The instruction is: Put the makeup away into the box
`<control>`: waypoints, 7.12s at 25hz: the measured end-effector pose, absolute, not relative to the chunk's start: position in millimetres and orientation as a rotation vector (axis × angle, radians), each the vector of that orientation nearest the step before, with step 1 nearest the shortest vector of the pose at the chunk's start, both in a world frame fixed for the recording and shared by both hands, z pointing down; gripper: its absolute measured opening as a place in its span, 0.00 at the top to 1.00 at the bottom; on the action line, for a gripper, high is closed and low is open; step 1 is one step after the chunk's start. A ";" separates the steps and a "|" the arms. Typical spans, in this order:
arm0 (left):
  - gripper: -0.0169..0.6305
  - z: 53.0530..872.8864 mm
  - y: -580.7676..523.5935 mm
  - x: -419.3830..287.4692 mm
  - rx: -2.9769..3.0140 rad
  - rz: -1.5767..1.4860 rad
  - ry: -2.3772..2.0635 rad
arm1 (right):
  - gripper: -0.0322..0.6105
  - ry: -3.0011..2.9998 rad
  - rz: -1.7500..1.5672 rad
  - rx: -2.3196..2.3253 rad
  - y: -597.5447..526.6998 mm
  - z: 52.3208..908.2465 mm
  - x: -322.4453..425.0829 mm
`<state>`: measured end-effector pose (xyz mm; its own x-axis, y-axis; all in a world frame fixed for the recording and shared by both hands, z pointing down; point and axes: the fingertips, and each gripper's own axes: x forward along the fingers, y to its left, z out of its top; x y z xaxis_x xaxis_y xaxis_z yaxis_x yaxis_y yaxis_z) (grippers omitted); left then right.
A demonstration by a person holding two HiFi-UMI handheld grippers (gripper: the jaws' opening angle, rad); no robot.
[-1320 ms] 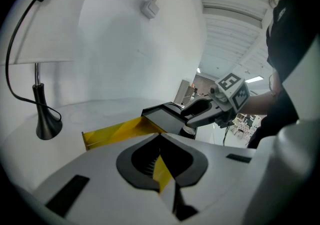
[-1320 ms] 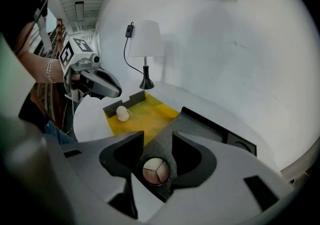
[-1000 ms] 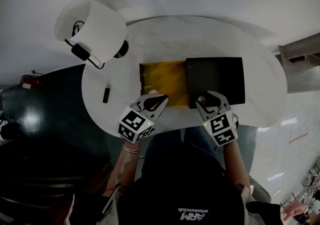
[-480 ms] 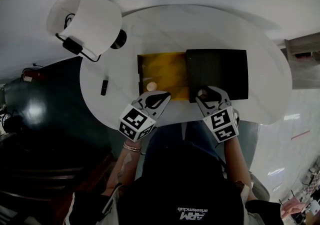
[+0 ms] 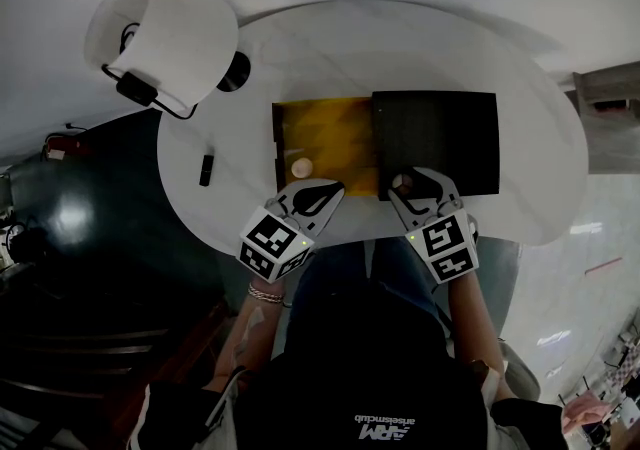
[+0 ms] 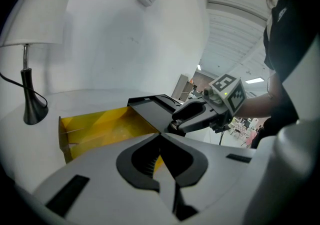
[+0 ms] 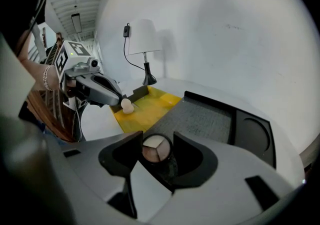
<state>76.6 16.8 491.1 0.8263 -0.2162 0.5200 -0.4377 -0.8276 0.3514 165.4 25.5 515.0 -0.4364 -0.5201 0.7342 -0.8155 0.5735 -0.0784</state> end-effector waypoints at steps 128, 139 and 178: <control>0.95 502.8 -45.1 -74.8 2.379 0.531 -0.872 | 0.59 -2.166 0.360 0.700 -70.2 519.4 20.9; 0.95 517.7 -59.2 -89.3 2.318 0.539 -0.880 | 0.59 -2.154 0.395 0.640 -80.7 538.7 6.1; 0.95 543.2 -74.6 -112.2 2.236 0.499 -0.934 | 0.59 -2.132 0.475 0.574 -101.9 577.2 -16.2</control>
<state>-112.2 -74.6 543.2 0.6730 -0.4840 0.5593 -0.7339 -0.5308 0.4239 -16.2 -101.9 577.2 -0.5288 -0.2299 0.8170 -0.5549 0.8220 -0.1279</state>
